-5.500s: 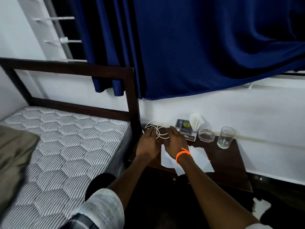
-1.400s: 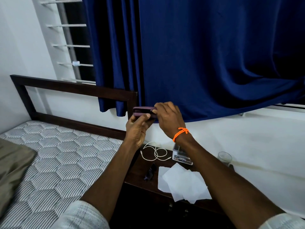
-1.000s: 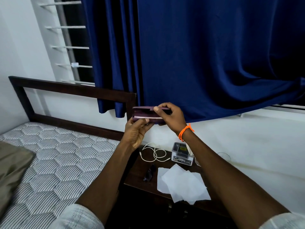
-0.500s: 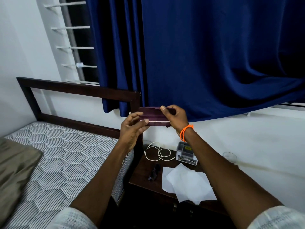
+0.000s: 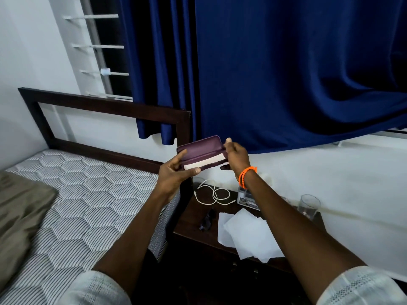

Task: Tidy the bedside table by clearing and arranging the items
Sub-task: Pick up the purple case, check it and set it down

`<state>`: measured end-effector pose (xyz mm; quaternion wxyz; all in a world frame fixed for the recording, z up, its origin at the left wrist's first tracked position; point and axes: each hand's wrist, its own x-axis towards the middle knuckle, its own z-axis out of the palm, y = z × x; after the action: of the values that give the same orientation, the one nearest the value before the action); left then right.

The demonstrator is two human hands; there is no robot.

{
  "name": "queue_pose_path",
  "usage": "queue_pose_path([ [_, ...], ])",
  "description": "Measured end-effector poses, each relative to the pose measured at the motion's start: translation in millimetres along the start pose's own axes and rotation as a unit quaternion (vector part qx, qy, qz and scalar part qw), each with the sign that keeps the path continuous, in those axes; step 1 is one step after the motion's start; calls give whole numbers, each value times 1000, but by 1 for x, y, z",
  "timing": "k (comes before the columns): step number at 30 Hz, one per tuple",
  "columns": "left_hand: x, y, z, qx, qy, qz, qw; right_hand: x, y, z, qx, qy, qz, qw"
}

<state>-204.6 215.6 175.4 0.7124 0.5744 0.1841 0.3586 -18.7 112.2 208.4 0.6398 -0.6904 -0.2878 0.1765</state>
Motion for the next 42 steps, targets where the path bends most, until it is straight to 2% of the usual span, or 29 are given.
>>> queue_pose_path([
  [6, 3, -24, -20, 4, 28, -13, 1000, -1, 57, 8, -42, 10, 77, 996],
  [8, 4, -32, -27, 14, 33, -20, 999, -4, 78, 7, -98, -16, 87, 991],
  [10, 5, -41, -33, 24, 39, -29, 999, -2, 109, 7, -203, -56, 48, 976],
  [13, 6, -54, -42, 31, 48, -42, 997, -2, 152, 12, -357, -138, -25, 924],
  [16, 9, -68, -52, 41, 61, -55, 996, -11, 167, 21, -463, -240, -55, 852],
  [18, 9, -76, -56, 48, 66, -61, 995, -17, 176, 26, -515, -273, -77, 809],
  [26, 17, -101, -61, 49, 78, -64, 994, -14, 207, 45, -589, -324, -127, 729],
  [36, 24, -114, -60, 77, 77, -63, 992, -5, 231, 60, -623, -323, -129, 701],
  [42, 22, -113, -63, 73, 71, -59, 993, -7, 218, 54, -611, -303, -145, 717],
])
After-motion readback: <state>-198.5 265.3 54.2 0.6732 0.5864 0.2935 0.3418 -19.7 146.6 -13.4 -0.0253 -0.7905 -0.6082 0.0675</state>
